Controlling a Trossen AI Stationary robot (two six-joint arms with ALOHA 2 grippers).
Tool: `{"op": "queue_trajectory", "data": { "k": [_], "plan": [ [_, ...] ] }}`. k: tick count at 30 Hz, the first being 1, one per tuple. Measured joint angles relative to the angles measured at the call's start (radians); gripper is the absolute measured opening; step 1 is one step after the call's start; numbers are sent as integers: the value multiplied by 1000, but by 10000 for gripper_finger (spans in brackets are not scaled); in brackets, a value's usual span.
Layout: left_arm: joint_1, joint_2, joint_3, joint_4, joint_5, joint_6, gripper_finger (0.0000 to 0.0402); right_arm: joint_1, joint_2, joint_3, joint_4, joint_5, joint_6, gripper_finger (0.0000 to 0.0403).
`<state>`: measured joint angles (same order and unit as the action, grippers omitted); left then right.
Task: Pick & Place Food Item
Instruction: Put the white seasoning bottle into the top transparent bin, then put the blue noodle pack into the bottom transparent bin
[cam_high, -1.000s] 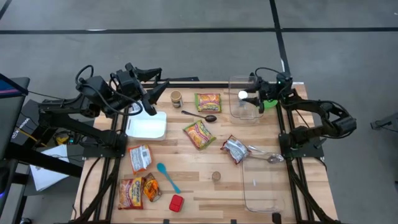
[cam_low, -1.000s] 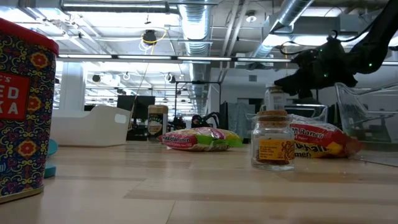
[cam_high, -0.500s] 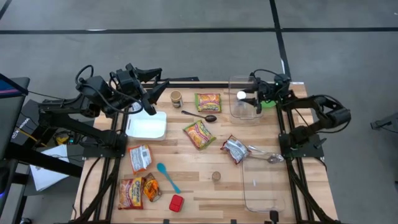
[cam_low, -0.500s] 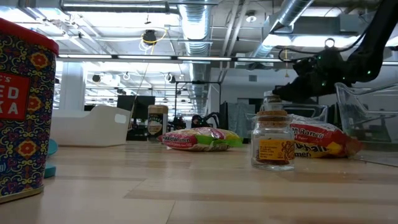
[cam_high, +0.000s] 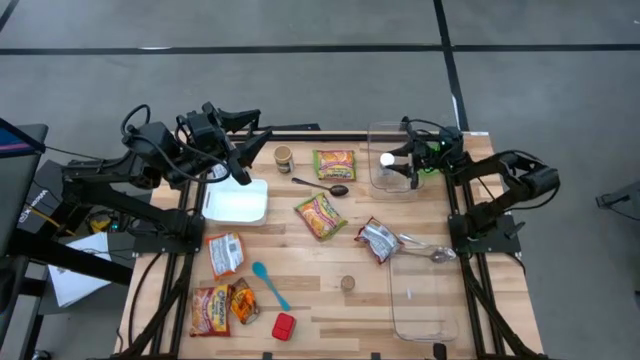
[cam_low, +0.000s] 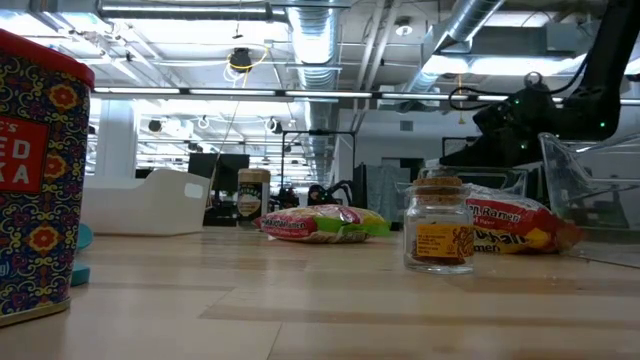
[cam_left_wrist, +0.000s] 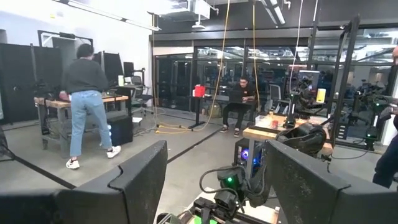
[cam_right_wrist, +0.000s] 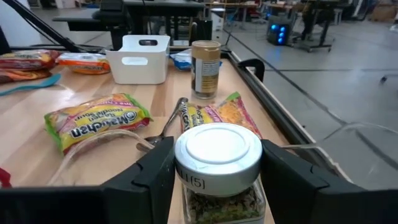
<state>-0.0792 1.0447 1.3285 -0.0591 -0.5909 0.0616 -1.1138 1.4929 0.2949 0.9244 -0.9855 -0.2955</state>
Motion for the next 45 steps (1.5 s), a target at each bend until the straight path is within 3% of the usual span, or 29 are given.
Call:
{"op": "queue_trajectory", "data": {
  "k": [12,19,25,34,38,45],
  "plan": [
    [0,0,0,0,0,0,259,69,56,-11,58,34,32,187],
    [0,0,0,17,0,0,259,63,130,-13,237,53,129,187],
    [0,0,0,17,0,0,259,66,165,-13,247,49,205,187],
    [0,0,0,17,0,0,259,63,164,-13,296,93,366,336],
    [0,0,0,17,0,0,259,59,163,-13,370,96,456,349],
    [0,0,0,16,0,0,259,35,59,-13,479,96,668,327]
  ]
}}
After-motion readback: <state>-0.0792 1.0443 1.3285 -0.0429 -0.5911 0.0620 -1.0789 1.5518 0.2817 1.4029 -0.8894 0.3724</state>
